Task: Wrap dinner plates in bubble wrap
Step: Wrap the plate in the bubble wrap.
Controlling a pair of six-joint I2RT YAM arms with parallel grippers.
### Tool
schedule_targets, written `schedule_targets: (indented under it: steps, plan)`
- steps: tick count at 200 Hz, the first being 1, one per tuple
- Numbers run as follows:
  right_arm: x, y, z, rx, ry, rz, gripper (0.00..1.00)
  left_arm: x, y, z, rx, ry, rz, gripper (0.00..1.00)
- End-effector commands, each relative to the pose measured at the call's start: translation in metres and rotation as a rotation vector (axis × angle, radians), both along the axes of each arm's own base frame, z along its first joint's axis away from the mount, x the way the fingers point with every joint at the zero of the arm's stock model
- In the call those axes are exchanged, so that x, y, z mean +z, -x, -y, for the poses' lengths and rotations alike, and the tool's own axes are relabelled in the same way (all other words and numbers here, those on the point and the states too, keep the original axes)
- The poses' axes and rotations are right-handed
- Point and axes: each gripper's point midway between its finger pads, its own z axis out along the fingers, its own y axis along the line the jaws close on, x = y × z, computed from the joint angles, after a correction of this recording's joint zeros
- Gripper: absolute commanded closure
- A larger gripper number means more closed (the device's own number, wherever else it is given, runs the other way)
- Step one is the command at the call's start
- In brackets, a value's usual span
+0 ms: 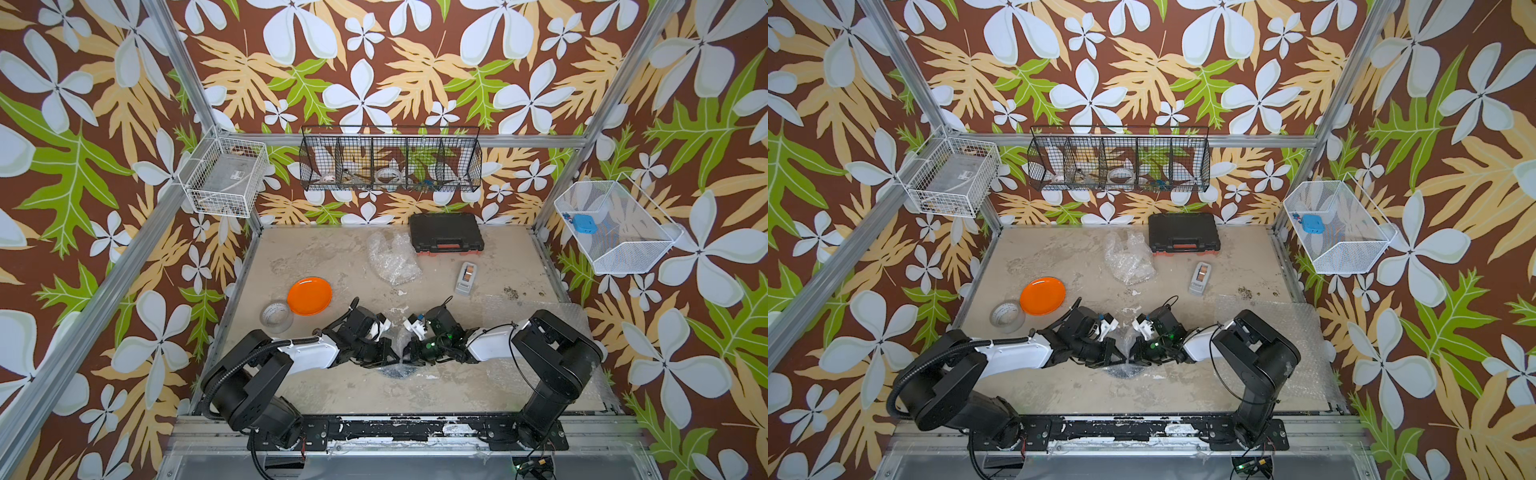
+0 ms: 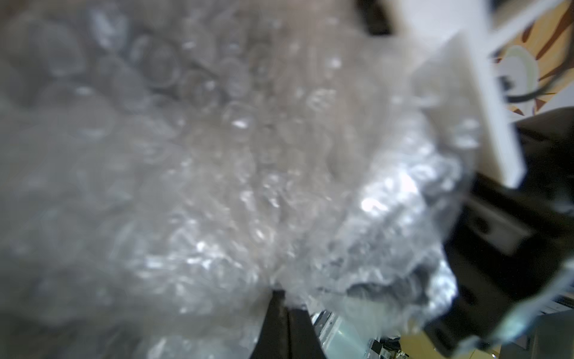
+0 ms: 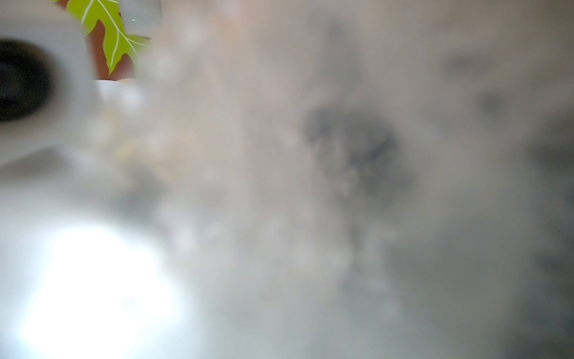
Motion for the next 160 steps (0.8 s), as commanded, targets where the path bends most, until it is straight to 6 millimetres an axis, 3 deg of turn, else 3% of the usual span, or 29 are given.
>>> schedule_targets:
  steps: [1, 38, 73, 88, 121, 140, 160]
  plan:
    - [-0.015, 0.0, 0.016, -0.043, 0.122, -0.015, 0.95, -0.032, 0.016, -0.018, -0.001, -0.118, -0.085, 1.0]
    - [0.007, -0.003, 0.021, -0.022, 0.159, 0.035, 0.66, -0.075, 0.023, -0.049, -0.021, -0.343, -0.118, 1.0]
    - [0.018, -0.005, 0.046, -0.045, 0.27, 0.08, 0.62, -0.089, 0.03, -0.059, -0.024, -0.395, -0.144, 1.0]
    - [0.021, -0.002, 0.053, -0.06, 0.263, 0.073, 0.65, -0.089, 0.03, -0.06, -0.021, -0.394, -0.145, 1.0]
    - [0.016, 0.002, 0.058, -0.076, 0.223, 0.054, 0.9, -0.082, 0.025, -0.056, -0.017, -0.379, -0.127, 1.0]
    - [0.021, 0.0, 0.046, -0.084, 0.133, 0.039, 1.0, -0.072, 0.019, -0.049, -0.017, -0.348, -0.108, 1.0]
    - [0.039, -0.003, 0.024, -0.085, -0.022, 0.029, 1.0, -0.058, 0.016, -0.039, -0.023, -0.294, -0.089, 1.0]
